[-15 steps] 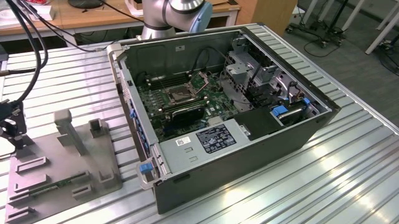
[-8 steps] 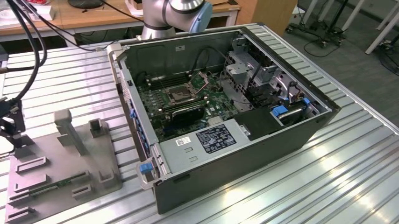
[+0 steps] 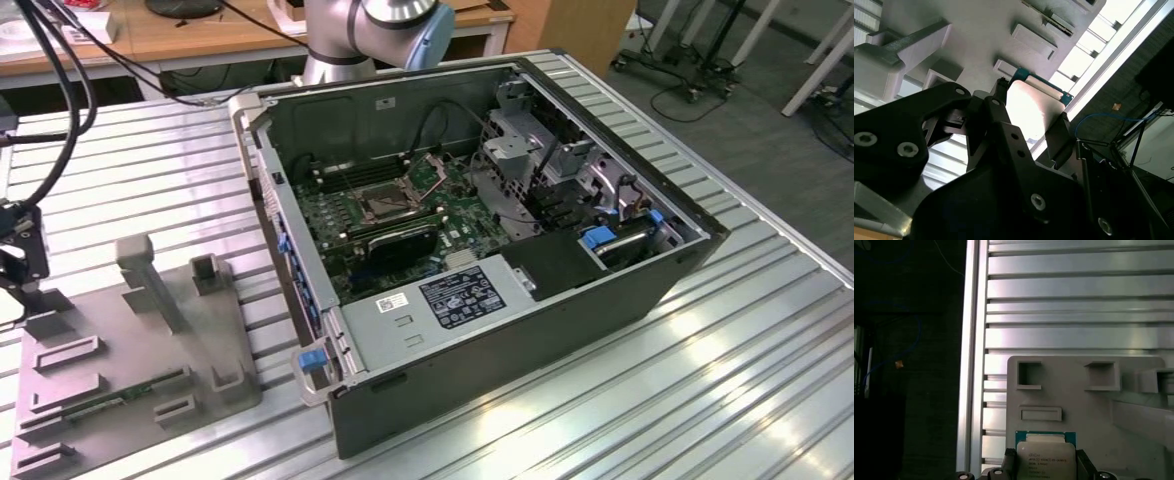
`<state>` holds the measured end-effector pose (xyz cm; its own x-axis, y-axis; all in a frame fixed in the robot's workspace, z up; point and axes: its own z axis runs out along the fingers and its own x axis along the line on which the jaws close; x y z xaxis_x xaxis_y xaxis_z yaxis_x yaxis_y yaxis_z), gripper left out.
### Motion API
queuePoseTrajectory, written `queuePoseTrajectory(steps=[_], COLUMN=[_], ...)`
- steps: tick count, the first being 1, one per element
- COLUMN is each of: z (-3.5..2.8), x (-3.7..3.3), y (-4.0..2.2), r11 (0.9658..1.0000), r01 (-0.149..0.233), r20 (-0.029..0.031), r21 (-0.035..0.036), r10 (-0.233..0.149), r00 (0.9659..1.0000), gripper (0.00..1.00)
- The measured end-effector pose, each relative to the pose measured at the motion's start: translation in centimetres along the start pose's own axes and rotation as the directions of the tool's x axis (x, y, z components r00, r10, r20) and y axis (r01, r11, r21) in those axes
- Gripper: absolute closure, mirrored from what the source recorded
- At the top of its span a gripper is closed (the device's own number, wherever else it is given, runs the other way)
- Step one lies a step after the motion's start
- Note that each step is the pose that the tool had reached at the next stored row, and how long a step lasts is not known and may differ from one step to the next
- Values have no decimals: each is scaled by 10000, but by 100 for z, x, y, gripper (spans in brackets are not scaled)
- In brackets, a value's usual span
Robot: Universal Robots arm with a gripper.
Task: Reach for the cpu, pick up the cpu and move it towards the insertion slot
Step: 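Pick up the cpu and move it towards the insertion slot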
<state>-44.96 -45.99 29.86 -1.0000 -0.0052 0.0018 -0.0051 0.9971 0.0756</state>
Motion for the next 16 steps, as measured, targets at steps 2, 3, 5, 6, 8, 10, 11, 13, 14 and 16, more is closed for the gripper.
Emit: queuePoseTrajectory(steps=[2, 3, 5, 6, 8, 10, 11, 13, 14, 16], z=[-16, -24, -39, -47, -61, -68, -74, -83, -83, -83], x=[0, 0, 0, 0, 0, 0, 0, 0, 0, 0], y=[1, 2, 3, 3, 4, 5, 5, 6, 6, 6], r11=[10000, 10000, 10000, 10000, 10000, 10000, 10000, 10000, 10000, 10000], r01=[1, 1, 0, 0, 0, 0, 0, 0, 1, 1], r20=[1, 1, 2, 0, 1, 1, 0, 1, 2, 3], r21=[-1, -1, -1, 0, -1, -1, -1, -1, -2, -2], r10=[-1, -1, 0, 0, 0, 0, 0, 0, -1, -1], r00=[10000, 10000, 10000, 10000, 10000, 10000, 10000, 10000, 10000, 10000], gripper=[46, 46, 46, 46, 46, 46, 46, 46, 46, 46])
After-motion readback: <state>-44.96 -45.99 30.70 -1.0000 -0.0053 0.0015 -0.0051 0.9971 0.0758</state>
